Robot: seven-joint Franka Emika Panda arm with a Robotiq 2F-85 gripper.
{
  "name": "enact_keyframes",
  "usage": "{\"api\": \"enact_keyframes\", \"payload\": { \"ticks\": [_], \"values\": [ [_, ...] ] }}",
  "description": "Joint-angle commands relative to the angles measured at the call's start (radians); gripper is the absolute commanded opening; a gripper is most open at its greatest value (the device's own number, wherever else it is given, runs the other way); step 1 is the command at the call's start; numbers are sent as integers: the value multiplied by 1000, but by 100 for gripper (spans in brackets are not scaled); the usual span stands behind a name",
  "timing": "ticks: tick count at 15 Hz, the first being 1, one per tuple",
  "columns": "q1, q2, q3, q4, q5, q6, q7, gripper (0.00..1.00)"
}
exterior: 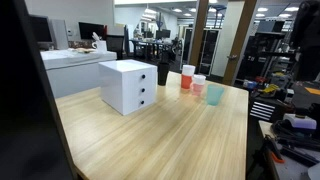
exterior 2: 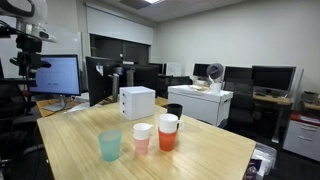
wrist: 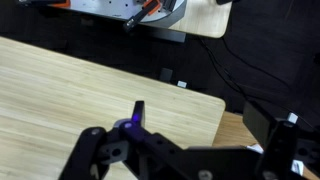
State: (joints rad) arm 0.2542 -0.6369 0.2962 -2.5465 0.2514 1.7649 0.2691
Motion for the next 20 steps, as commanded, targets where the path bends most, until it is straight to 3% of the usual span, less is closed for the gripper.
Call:
{"api": "enact_keyframes", "payload": {
  "ticks": [1,9,20],
  "values": [
    [-3,0,2,3,1,-4,-1,100],
    [-5,-1,-6,-1,1,-2,-12,100],
    [-103,-36,-89,-68,-69,46,-29,100]
  ]
}}
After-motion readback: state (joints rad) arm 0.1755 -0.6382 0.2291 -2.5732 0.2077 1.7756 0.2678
